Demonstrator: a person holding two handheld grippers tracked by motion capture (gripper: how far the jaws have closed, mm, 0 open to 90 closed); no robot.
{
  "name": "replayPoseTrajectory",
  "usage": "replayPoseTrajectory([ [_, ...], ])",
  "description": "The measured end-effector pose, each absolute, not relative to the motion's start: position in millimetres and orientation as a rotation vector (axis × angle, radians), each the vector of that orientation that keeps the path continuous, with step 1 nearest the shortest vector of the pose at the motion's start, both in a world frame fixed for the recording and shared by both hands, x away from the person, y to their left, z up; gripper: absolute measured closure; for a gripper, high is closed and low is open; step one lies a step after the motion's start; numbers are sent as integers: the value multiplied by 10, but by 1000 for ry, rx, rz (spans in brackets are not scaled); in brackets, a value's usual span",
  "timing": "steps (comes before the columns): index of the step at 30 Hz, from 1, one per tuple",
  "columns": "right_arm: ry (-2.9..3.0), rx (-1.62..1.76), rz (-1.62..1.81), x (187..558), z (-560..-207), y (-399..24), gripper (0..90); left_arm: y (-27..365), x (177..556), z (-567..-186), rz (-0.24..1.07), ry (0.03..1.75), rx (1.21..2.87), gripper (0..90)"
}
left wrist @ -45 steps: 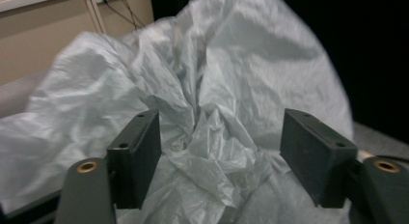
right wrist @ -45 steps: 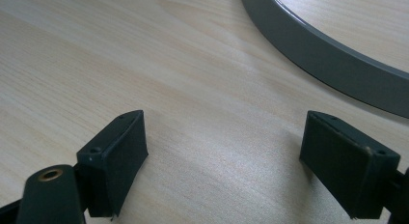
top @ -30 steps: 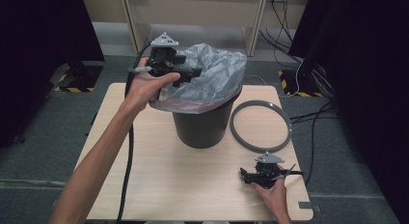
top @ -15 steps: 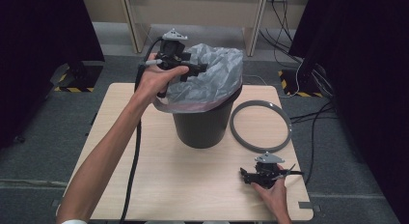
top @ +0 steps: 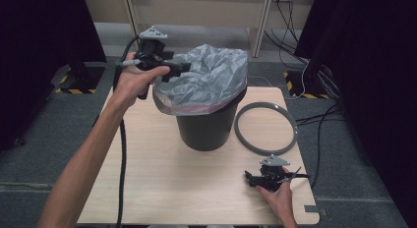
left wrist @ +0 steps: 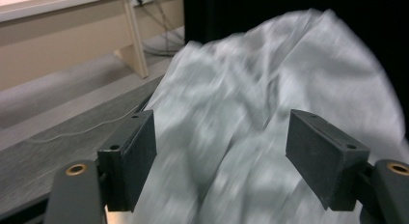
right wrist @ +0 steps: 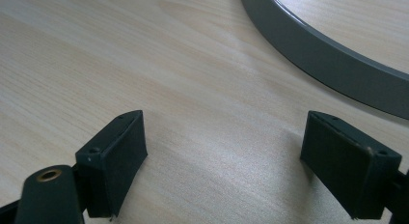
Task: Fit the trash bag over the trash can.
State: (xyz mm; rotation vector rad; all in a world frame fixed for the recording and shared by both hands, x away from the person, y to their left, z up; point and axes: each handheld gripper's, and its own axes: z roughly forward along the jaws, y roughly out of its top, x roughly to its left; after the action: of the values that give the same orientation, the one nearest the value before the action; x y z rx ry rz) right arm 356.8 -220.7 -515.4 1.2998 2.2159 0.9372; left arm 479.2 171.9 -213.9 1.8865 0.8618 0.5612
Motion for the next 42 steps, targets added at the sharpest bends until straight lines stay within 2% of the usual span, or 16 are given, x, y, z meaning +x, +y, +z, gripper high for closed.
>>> replayPoseTrajectory([
  [6,2216,1306,939,3588,-5151,-2208,169,2038,4676,-2339,571,901,1888,259],
  [9,2222,1322,958,3615,-5119,-2238,222,2180,4614,-2459,562,923,1875,259],
  [16,2148,1343,1044,3796,-4757,-2382,230,2370,4549,-2732,528,971,1860,256],
  [25,2109,1308,1044,4174,-4285,-2456,241,2395,4489,-2816,533,960,1861,255],
  [34,2036,1266,1124,4599,-3629,-2416,242,2309,4528,-2981,500,964,1885,259],
  [42,1998,1293,1156,4965,-3269,-2384,244,2228,4582,-3044,487,952,1899,263],
])
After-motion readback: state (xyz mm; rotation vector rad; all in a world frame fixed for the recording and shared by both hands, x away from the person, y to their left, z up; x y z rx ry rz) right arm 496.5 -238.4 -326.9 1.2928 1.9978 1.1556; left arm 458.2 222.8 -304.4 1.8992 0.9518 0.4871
